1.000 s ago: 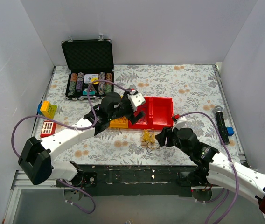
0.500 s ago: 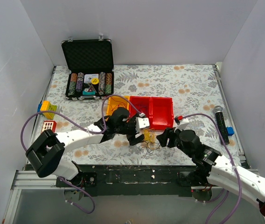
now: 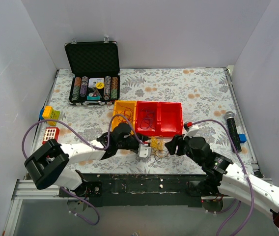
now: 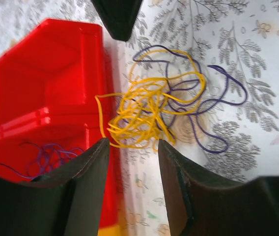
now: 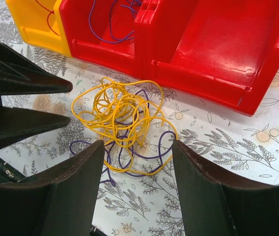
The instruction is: Untangle the cables
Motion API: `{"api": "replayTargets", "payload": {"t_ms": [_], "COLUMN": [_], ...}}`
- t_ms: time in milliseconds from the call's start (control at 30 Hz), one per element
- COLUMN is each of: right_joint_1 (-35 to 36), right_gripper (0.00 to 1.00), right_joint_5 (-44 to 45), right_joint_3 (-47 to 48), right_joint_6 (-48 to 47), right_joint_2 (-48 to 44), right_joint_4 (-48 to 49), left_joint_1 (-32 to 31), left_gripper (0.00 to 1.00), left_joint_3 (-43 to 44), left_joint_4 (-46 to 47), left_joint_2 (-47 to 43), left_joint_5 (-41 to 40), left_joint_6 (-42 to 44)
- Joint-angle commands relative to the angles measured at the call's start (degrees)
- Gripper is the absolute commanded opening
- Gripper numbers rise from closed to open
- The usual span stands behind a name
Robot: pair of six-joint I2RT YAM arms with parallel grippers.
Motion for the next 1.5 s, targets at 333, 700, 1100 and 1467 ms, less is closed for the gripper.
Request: {"api": "replayTargets", "payload": {"t_ms": [333, 700, 1100, 1467], "right_joint_1": [-0.6, -0.7, -0.6, -0.8], "right_gripper": [0.65, 0.65, 0.65, 0.62], "right_joint_5": [0.2, -0.1, -1.3, -2.6], "right_joint_3": [0.0, 0.0, -0.3, 0.1], "right_joint_6": [-0.6, -0.4, -0.5, -0.6], "right_joint_2": [-0.6, -0.4, 0.7, 2.1], "right_joint_4": [1.0, 1.2, 2.5, 2.6], "left_joint_1": [-3.1, -3.3, -5.0, -6.3], "left_gripper": [0.29, 0.31, 0.26, 0.0], "left_joint_3": [-1.3, -0.1, -1.0, -1.1], "left_joint_4": [4.7, 8.9, 13.6, 14.0], "left_joint_2": [-0.1, 3.8, 5.0, 1.8], "left_joint_5": [3.2, -1.5, -3.7, -4.9], "left_joint_6": [14.8, 17.6, 19.5, 19.0]}}
